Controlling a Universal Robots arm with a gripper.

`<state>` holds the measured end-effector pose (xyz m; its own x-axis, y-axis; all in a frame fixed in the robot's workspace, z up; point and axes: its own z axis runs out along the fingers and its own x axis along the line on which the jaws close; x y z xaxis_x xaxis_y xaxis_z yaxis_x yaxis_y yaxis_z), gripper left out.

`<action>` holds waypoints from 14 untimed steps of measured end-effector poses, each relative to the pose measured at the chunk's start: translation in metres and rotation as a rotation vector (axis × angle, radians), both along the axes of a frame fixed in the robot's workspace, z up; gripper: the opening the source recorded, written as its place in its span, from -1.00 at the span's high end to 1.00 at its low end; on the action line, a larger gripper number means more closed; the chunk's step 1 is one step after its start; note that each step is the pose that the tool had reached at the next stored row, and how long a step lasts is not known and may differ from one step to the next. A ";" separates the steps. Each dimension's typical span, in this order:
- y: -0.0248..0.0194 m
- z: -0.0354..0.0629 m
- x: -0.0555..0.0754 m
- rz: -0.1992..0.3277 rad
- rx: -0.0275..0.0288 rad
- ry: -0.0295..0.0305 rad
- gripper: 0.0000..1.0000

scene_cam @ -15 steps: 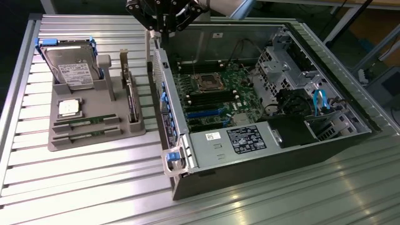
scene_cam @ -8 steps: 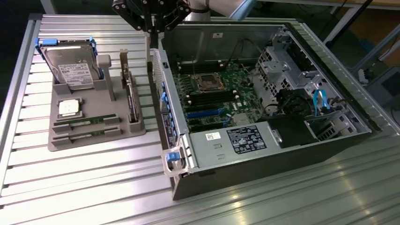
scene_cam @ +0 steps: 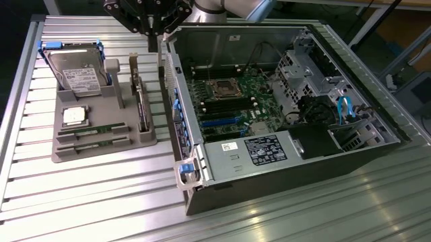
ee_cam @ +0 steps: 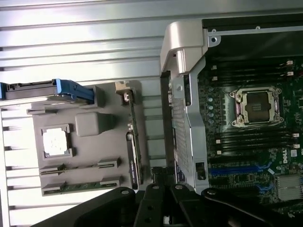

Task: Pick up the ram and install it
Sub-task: 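Reach for the ram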

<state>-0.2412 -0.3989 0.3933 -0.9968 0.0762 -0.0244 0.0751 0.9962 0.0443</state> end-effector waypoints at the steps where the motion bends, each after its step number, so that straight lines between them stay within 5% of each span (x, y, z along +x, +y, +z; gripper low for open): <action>1: 0.0000 0.0000 -0.002 0.000 0.0001 0.0000 0.80; 14: 0.0000 -0.0001 -0.032 0.000 0.0001 -0.0001 0.80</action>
